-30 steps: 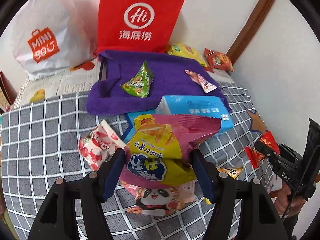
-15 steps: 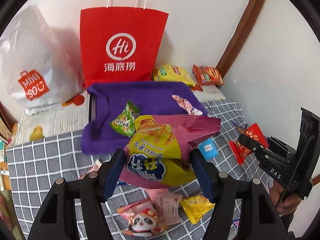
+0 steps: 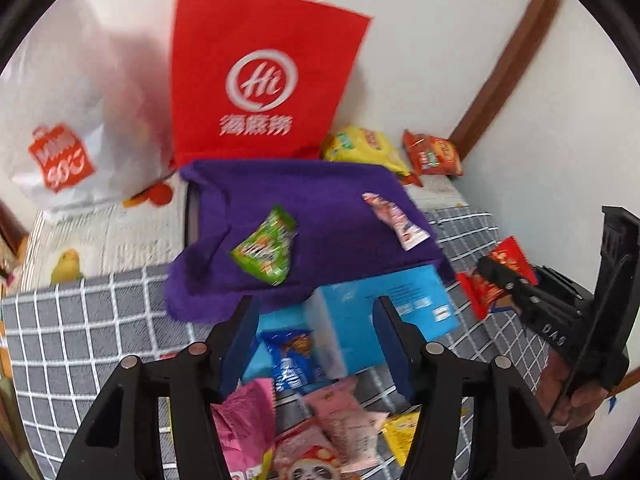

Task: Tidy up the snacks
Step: 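Grasp the red snack packet with the right gripper and lift it, then grasp the pink-and-yellow snack bag with the left gripper while the right gripper holds the red packet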

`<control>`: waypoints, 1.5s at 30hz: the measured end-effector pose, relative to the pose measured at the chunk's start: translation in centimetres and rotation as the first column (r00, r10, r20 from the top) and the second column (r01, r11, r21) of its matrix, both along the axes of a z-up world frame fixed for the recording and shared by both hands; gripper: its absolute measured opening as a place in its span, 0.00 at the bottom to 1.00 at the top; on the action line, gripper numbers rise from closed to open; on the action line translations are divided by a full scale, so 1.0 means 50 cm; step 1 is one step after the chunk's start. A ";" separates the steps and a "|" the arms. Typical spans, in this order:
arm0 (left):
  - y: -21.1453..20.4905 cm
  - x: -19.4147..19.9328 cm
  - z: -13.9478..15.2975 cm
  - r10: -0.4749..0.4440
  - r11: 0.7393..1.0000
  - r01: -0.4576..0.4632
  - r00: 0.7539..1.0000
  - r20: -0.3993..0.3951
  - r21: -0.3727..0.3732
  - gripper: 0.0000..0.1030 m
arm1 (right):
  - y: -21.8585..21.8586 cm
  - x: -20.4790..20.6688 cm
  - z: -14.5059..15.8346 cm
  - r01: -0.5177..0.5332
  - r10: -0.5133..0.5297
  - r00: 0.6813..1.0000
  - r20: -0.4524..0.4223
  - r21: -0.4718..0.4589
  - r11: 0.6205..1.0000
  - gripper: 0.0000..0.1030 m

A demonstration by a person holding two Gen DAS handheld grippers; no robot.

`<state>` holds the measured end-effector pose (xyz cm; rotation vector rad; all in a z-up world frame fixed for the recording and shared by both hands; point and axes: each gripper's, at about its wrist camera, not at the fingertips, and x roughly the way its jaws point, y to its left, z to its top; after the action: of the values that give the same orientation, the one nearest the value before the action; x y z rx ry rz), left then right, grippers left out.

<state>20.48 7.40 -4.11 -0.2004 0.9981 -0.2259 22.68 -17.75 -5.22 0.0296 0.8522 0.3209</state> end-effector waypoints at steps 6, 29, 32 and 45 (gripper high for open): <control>0.064 -0.034 -0.041 0.087 0.996 -0.086 0.995 -0.042 0.022 0.73 | 0.006 0.000 -0.021 0.003 -0.003 1.000 -0.023 0.003 1.000 0.30; 0.068 -0.115 -0.213 0.069 0.989 -0.043 0.981 -0.179 0.141 0.75 | 0.039 -0.027 -0.068 0.021 -0.028 0.996 -0.085 -0.085 0.996 0.30; 0.070 -0.123 -0.226 0.056 0.991 -0.033 0.982 -0.180 0.131 0.75 | 0.047 -0.032 -0.067 0.020 -0.028 0.996 -0.083 -0.096 0.995 0.30; 0.094 -0.143 -0.201 0.035 0.998 -0.029 0.994 -0.103 0.054 0.57 | 0.061 -0.047 -0.071 0.034 -0.042 0.995 -0.090 -0.086 0.996 0.30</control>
<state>13.34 12.10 -14.17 -0.1814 1.1018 -0.1610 20.31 -14.68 -8.75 -0.0179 0.9540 0.2493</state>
